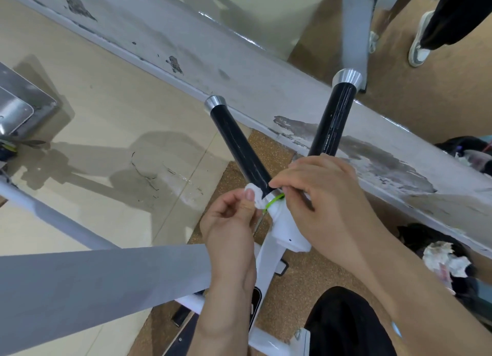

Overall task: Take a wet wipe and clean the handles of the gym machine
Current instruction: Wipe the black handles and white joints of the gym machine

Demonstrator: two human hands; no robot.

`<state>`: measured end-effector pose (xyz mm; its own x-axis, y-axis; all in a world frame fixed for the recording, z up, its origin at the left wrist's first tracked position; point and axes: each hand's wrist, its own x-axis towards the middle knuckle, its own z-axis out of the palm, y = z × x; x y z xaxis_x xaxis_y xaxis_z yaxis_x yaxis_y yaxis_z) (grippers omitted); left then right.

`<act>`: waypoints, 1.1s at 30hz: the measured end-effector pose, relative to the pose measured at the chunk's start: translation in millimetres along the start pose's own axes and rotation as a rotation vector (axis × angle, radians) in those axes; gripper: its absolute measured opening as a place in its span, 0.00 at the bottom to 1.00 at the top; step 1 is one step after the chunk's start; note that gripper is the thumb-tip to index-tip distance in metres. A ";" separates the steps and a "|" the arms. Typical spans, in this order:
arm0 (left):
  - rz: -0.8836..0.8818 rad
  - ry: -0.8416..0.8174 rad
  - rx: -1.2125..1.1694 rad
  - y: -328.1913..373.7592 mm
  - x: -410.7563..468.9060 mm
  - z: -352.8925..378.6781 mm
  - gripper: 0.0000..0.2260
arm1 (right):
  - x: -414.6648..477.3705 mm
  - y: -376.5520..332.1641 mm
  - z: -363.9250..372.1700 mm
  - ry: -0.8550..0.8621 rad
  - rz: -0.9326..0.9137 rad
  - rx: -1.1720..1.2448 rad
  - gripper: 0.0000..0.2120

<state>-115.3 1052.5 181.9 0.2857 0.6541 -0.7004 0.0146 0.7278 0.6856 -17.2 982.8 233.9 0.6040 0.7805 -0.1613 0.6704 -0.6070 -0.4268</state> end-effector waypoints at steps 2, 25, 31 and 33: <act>-0.075 -0.042 -0.115 -3.5 4.9 -1.9 0.02 | -1.6 0.6 1.7 0.033 -0.009 0.004 0.14; -0.163 -0.008 -0.193 -5.1 2.5 3.5 0.11 | -4.2 -14.5 2.5 -0.024 -0.004 -0.148 0.13; -0.025 0.107 -0.181 2.6 28.2 15.3 0.04 | 2.4 -17.7 1.0 -0.042 0.033 -0.190 0.09; -0.020 0.068 -0.215 2.6 27.1 13.8 0.05 | 2.0 -19.2 1.4 -0.035 0.045 -0.171 0.09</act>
<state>-94.4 1069.2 167.5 0.2219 0.6463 -0.7301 -0.1868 0.7631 0.6187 -29.4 996.2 240.5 0.6213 0.7552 -0.2091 0.7087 -0.6554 -0.2613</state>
